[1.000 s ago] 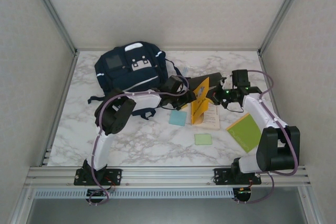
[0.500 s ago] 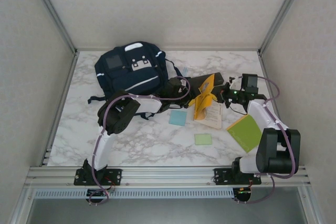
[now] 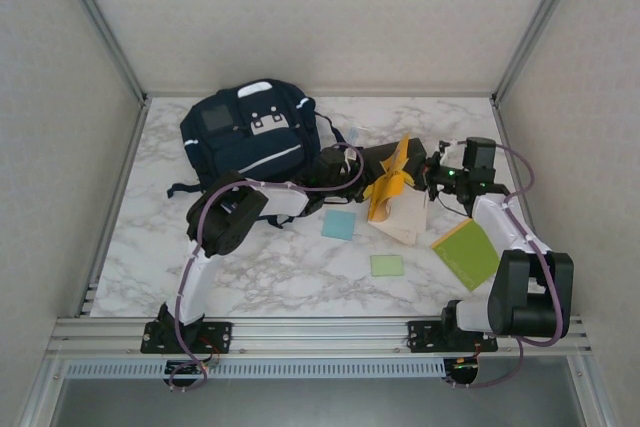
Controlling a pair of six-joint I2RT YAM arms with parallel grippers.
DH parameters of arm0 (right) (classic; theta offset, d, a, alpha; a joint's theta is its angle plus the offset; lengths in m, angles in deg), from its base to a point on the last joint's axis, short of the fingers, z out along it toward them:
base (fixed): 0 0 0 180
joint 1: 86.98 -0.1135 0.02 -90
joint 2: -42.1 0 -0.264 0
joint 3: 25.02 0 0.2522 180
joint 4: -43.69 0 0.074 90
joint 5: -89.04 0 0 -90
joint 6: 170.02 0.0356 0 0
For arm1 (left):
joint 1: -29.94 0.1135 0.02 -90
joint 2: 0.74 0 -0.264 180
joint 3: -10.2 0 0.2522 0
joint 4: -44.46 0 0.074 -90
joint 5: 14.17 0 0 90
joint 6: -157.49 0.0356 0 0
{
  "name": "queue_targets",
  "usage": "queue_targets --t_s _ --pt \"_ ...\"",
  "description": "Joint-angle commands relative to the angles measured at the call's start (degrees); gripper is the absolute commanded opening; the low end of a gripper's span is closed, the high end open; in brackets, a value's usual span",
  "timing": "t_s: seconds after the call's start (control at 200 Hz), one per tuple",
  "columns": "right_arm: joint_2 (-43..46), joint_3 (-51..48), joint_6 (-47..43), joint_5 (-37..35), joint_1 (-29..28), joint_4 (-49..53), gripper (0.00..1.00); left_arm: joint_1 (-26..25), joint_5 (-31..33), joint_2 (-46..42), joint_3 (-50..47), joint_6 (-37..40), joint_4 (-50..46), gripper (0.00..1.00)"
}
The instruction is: Pack the student bag
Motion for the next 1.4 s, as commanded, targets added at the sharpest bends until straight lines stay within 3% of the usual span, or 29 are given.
queue_targets --t_s 0.0,0.105,0.255,0.571,0.696,0.816,0.911,1.051,1.181,1.396 --pt "1.1 -2.9 -0.7 2.4 0.9 -1.7 0.00 -0.4 -2.8 1.8 -0.7 -0.7 1.6 0.62" --pt "1.0 -7.0 -2.4 1.6 2.5 -1.0 0.00 -0.5 -3.1 1.6 -0.9 -0.6 1.6 0.59" --pt "1.0 -11.6 -6.0 0.5 4.8 0.5 0.00 -0.4 -3.3 1.3 -0.5 -0.6 1.6 0.48" --pt "-0.9 -10.7 -17.0 -7.5 6.3 12.3 0.00 -0.8 -3.5 1.6 1.1 -0.6 0.9 0.27" --pt "-0.1 -9.8 -19.2 -10.5 6.4 16.3 0.18 -0.8 -3.6 1.6 2.0 0.3 -0.9 0.22" --pt "2.0 -9.0 -20.7 -14.1 6.4 19.9 0.60 -0.8 -3.6 1.6 2.3 0.7 -1.7 0.18" --pt "4.0 -8.0 -22.2 -18.8 6.4 23.2 0.75 -0.8 -3.8 1.7 2.6 0.9 -2.2 0.16" --pt "5.8 -7.7 -23.0 -25.4 6.4 25.7 0.83 -0.9 -4.2 1.6 2.9 1.1 -2.7 0.15" --pt "4.8 -8.7 -22.2 -27.4 6.4 23.8 0.84 -0.9 -4.3 1.6 3.4 1.6 -3.7 0.15" --pt "1.1 -9.8 -21.5 -23.1 6.4 18.9 0.85 -1.0 -4.4 1.2 4.1 1.4 -3.6 0.09"
